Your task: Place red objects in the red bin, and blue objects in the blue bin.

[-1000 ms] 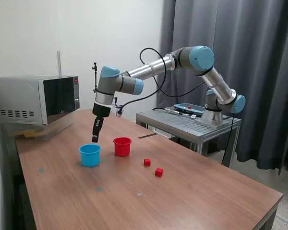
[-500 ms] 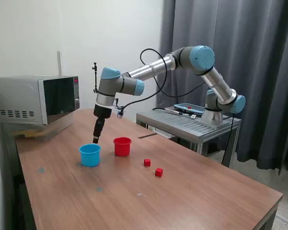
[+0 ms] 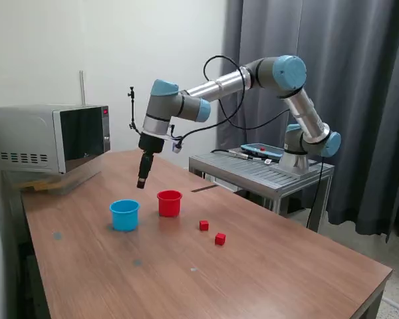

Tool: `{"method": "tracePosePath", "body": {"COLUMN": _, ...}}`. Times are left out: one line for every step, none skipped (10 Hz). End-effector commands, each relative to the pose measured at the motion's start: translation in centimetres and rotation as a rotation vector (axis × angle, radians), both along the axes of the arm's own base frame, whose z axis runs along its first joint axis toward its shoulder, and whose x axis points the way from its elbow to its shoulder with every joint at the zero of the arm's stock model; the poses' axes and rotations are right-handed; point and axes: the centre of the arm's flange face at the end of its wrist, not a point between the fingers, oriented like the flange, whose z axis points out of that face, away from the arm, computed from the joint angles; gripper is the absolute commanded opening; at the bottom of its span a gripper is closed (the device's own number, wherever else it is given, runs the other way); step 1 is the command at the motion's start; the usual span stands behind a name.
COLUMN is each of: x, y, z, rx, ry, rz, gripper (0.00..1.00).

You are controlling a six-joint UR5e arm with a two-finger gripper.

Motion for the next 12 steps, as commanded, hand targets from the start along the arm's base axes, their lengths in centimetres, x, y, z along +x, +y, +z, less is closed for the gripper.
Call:
{"method": "tracePosePath", "body": {"x": 3.6, "y": -5.8, "z": 1.3, "rx": -0.017, "ry": -0.025, "rz": 0.014, "gripper": 1.0}}
{"method": "tracePosePath", "body": {"x": 5.0, "y": -7.8, "z": 0.9, "rx": -0.026, "ry": -0.043, "rz": 0.018, "gripper": 1.0}}
{"method": "tracePosePath", "body": {"x": 6.1, "y": -10.2, "z": 0.7, "rx": -0.035, "ry": -0.057, "rz": 0.023, "gripper": 1.0}}
{"method": "tracePosePath", "body": {"x": 6.6, "y": -12.2, "z": 0.4, "rx": -0.04, "ry": -0.063, "rz": 0.027, "gripper": 1.0}}
{"method": "tracePosePath", "body": {"x": 6.9, "y": -13.8, "z": 0.3, "rx": -0.045, "ry": -0.064, "rz": 0.029, "gripper": 1.0}}
{"method": "tracePosePath", "body": {"x": 7.2, "y": -15.4, "z": 0.2, "rx": -0.051, "ry": -0.067, "rz": 0.029, "gripper": 1.0}}
{"method": "tracePosePath", "body": {"x": 7.9, "y": -17.3, "z": -0.4, "rx": -0.061, "ry": -0.081, "rz": 0.028, "gripper": 1.0}}
{"method": "tracePosePath", "body": {"x": 8.9, "y": -17.6, "z": -0.8, "rx": -0.069, "ry": -0.125, "rz": -0.016, "gripper": 1.0}}
{"method": "tracePosePath", "body": {"x": 9.9, "y": -17.6, "z": -0.9, "rx": -0.073, "ry": -0.15, "rz": -0.065, "gripper": 1.0}}
{"method": "tracePosePath", "body": {"x": 11.0, "y": -17.7, "z": -1.3, "rx": -0.074, "ry": -0.168, "rz": -0.087, "gripper": 1.0}}
{"method": "tracePosePath", "body": {"x": 12.1, "y": -17.6, "z": -2.6, "rx": -0.075, "ry": -0.199, "rz": -0.102, "gripper": 1.0}}
{"method": "tracePosePath", "body": {"x": 12.6, "y": -17.6, "z": -3.3, "rx": -0.075, "ry": -0.215, "rz": -0.101, "gripper": 1.0}}
